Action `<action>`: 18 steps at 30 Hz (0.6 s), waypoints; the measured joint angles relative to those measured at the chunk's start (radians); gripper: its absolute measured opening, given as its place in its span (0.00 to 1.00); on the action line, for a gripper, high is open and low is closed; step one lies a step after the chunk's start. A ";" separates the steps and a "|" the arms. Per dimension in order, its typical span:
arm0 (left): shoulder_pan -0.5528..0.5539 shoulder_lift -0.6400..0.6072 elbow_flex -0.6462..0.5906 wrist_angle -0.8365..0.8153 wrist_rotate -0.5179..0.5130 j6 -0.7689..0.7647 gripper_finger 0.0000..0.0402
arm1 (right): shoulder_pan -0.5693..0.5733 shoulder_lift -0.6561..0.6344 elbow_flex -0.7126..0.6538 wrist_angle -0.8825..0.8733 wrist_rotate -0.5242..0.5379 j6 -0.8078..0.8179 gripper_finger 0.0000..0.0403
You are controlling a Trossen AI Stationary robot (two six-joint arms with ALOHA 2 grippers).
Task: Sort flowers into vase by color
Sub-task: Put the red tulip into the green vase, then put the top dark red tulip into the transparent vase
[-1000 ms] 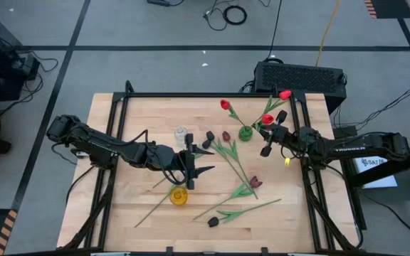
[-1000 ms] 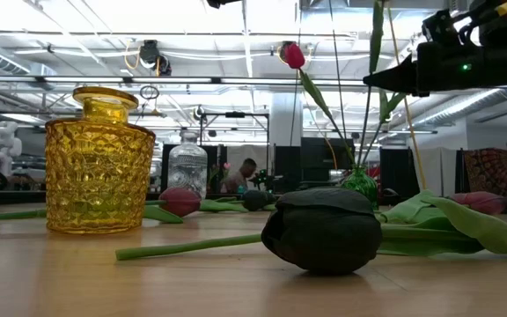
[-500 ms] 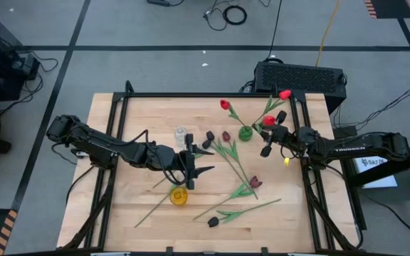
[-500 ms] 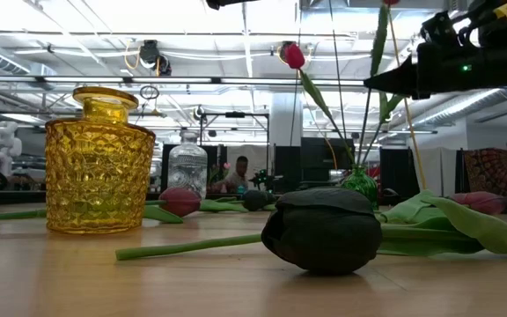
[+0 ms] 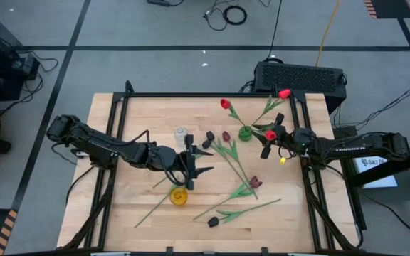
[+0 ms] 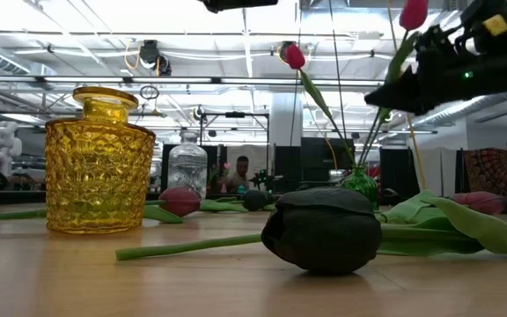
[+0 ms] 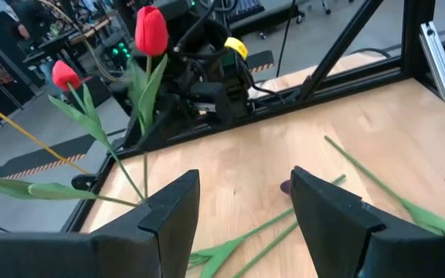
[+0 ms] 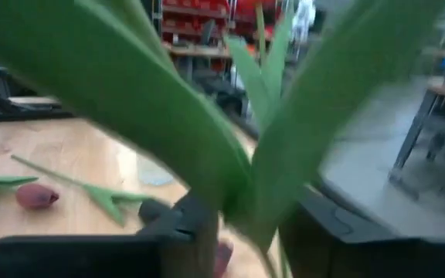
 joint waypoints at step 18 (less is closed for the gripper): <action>0.000 0.000 0.000 -0.048 0.000 -0.002 0.52 | 0.003 -0.040 0.000 -0.261 -0.002 0.171 0.72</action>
